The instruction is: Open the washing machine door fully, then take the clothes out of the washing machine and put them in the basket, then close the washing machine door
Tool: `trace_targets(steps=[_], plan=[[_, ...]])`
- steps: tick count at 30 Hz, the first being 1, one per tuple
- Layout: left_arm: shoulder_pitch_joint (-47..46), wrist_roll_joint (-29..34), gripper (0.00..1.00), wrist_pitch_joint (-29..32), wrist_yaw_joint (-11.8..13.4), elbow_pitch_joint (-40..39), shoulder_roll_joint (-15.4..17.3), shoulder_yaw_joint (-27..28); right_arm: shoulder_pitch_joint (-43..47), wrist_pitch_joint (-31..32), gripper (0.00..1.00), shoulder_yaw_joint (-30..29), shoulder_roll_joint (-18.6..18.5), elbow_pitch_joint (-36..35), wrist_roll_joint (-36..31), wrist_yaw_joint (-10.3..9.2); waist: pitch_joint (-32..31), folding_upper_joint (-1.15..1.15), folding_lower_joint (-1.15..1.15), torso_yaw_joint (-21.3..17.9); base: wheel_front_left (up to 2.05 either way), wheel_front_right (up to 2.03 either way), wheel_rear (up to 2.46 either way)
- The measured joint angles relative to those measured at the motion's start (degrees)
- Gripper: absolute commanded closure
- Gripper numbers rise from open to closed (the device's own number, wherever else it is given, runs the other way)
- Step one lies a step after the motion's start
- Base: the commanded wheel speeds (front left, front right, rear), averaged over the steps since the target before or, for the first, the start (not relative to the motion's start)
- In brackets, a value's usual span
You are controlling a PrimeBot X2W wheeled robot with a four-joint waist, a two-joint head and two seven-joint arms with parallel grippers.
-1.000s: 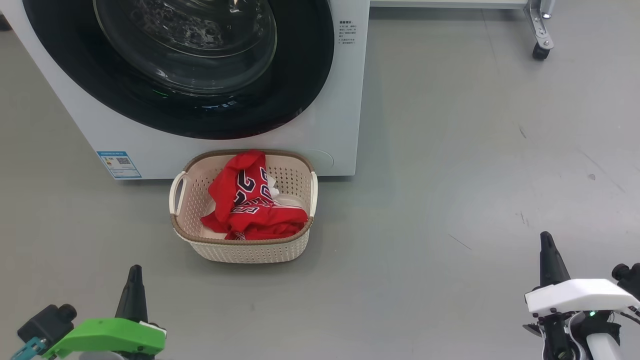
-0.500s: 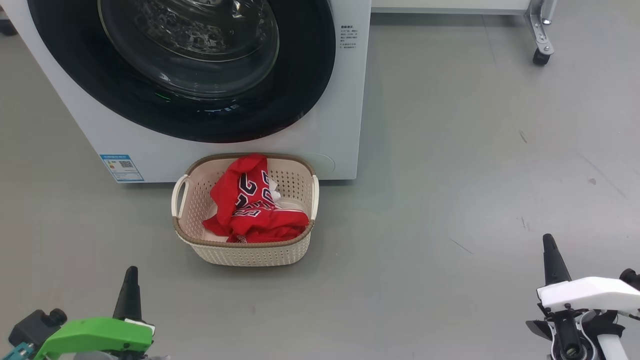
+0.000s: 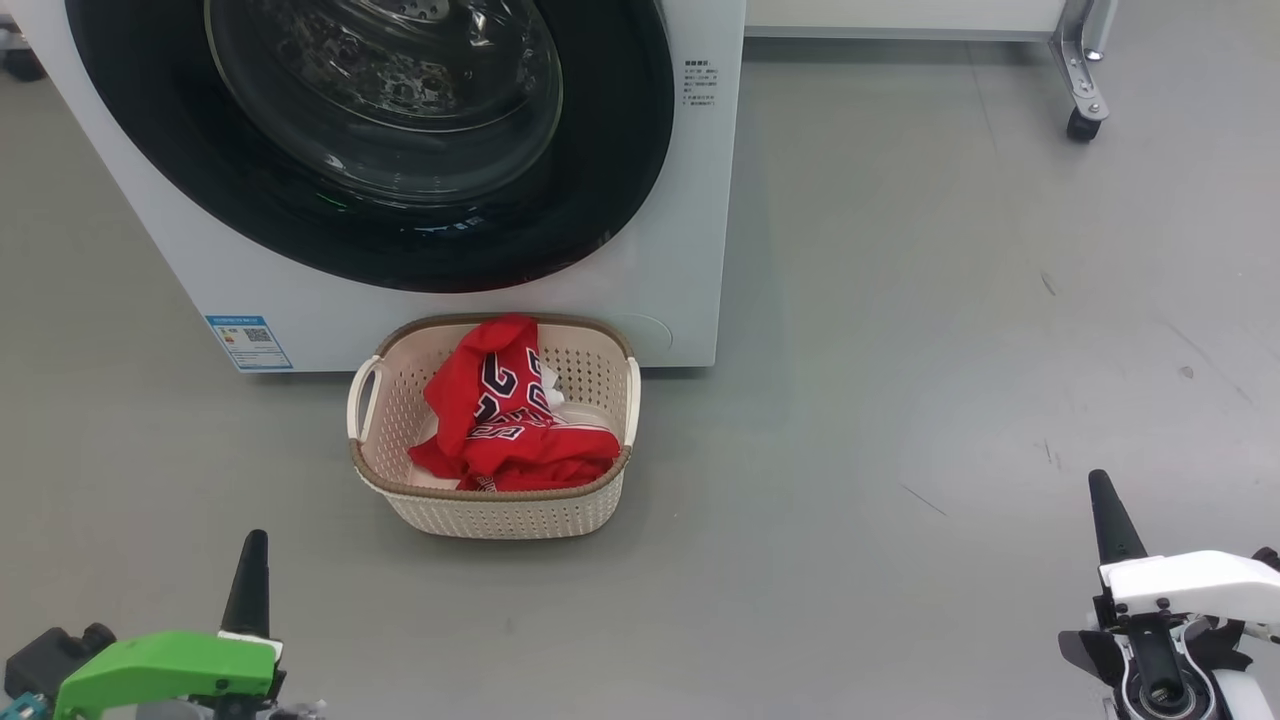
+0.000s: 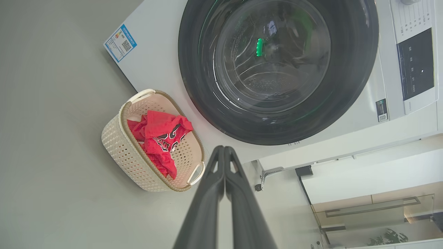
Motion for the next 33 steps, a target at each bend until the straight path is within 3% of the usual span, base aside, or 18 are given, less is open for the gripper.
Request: trace_targets(steps=[25,33], plan=[[-1.12,-17.15,1.00,5.04,-0.04,-0.47,0.36,1.99,-1.19,4.92,1.00,-2.94,0.52,0.93,17.89,0.26,-1.21,0.00,0.00,0.36,0.00,0.00,0.00],[-1.22,-17.78,1.00,5.44,-0.05,-0.55,0.41,2.11,-1.23,5.19,1.00,-3.15,0.64,1.02,18.96,0.54,-1.25,0.00,0.00,0.37,0.00,0.00,0.00]])
